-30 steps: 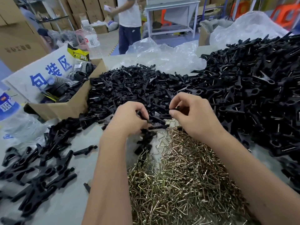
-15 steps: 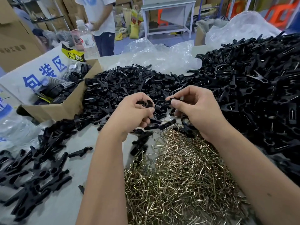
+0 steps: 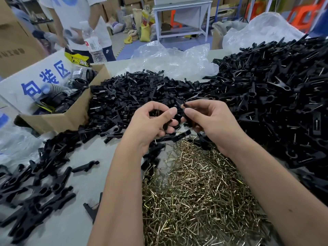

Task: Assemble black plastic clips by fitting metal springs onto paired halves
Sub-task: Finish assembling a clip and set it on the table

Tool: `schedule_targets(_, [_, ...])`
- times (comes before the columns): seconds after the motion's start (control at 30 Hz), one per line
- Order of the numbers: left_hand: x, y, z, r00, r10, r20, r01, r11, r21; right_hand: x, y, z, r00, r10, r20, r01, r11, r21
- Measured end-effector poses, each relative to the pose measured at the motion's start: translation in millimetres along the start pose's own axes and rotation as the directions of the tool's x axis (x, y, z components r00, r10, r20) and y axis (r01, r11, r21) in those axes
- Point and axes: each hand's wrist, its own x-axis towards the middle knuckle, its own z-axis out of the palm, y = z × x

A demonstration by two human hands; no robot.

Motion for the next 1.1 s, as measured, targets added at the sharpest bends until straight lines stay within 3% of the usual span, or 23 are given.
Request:
schedule_targets(0.17, [1, -3, 3, 0.997, -0.033, 0.067, 0.036, 0.999, -0.040, 0, -1, 0, 1.000, -0.002, 0.026, 0.003, 0.999, -0.039])
schedule_targets(0.3, [-3, -1, 3, 0.988, -0.036, 0.151, 0.048, 0.996, -0.076, -1, -2, 2, 0.997, -0.052, 0.055, 0.061, 0.983, -0.171])
schedule_targets(0.63, [0, -3, 0, 0.986, -0.023, 0.165, 0.045, 0.990, -0.132, -1, -2, 1, 0.995, -0.098, 0.027, 0.101, 0.946, -0.309])
schedule_targets(0.93, [0, -2, -4, 0.991, 0.012, 0.130, 0.003, 0.993, -0.114, -4, -4, 1, 0.992, -0.120, 0.023, 0.122, 0.962, -0.244])
schedule_targets(1.1, [-3, -1, -6, 0.957, 0.096, 0.274, -0.047, 0.983, -0.178, -2, -10, -8, 0.991, -0.026, 0.133, 0.042, 0.992, -0.119])
